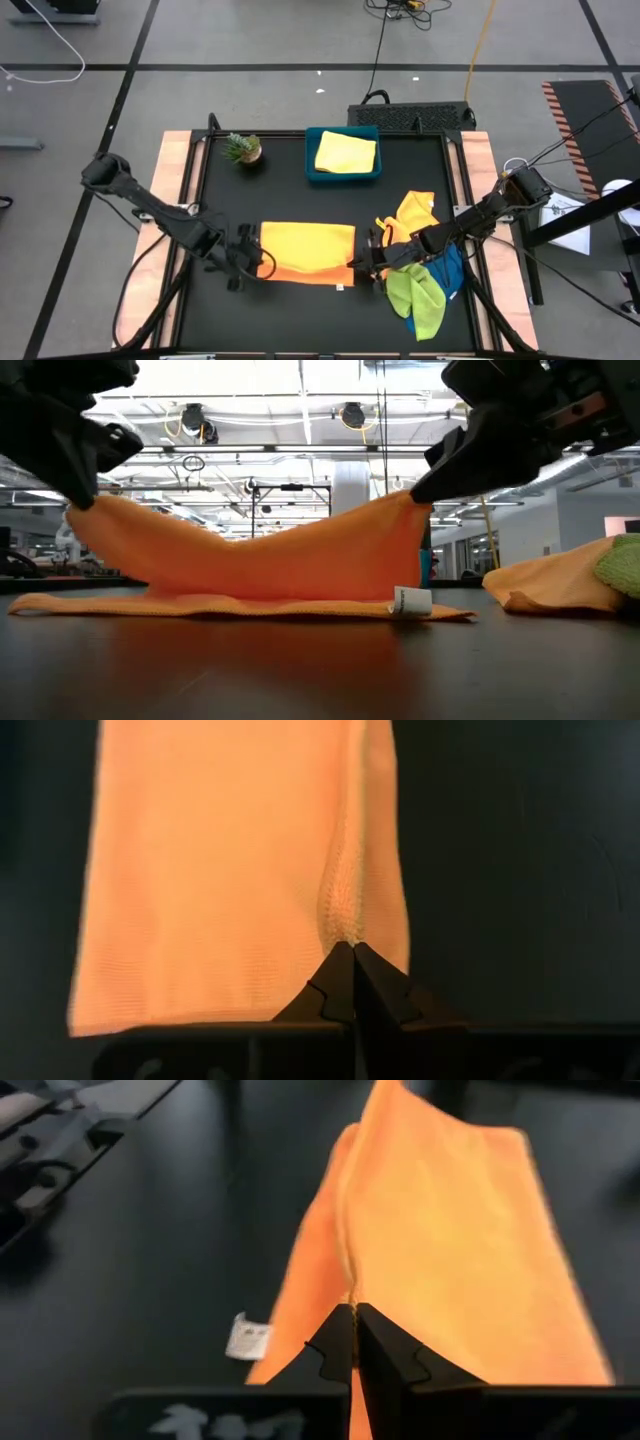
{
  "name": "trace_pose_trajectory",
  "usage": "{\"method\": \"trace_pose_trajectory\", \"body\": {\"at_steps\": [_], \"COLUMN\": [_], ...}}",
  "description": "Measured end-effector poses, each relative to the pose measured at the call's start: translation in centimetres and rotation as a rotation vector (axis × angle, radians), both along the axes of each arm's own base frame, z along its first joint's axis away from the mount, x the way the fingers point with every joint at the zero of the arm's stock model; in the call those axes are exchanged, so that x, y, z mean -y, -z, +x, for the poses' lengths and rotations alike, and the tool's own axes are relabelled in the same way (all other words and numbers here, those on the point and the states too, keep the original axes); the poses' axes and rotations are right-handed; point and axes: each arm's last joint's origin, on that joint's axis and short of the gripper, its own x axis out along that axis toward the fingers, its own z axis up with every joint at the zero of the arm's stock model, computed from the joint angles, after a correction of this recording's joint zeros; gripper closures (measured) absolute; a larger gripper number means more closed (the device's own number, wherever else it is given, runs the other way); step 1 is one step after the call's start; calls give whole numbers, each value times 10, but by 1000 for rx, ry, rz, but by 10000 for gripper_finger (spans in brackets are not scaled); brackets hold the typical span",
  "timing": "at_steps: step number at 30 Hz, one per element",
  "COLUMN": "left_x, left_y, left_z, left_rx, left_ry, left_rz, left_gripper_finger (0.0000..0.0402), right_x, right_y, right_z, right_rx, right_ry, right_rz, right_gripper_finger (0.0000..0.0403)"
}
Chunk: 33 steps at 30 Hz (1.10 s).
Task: Fold microfiber towels
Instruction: Fold the left orange microfiber cloth
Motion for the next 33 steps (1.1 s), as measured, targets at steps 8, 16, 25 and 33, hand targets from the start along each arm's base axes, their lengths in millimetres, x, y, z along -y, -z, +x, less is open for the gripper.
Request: {"method": "trace_pose_trajectory", "body": {"at_steps": [8, 16, 25, 33], "left_x": [15, 17, 18, 19], "left_y": [26, 29, 28, 10], "left_z": [6, 7, 6, 9], "left_rx": [-84, -105, -130, -22], "left_ry": [16, 7, 14, 14], "left_rz": [38, -1, -43, -78], "left_gripper_finger": [396, 387, 330, 308], "right_x": [-5, -9, -9, -4], "right_y": [2, 2, 2, 1], "right_z": [-2, -4, -4, -1], "right_rx": [-43, -69, -66, -48], "right_ry": [-66, -146, -148, -90], "right_rz": [68, 137, 139, 117], "right_gripper_finger": [403, 374, 302, 276]}}
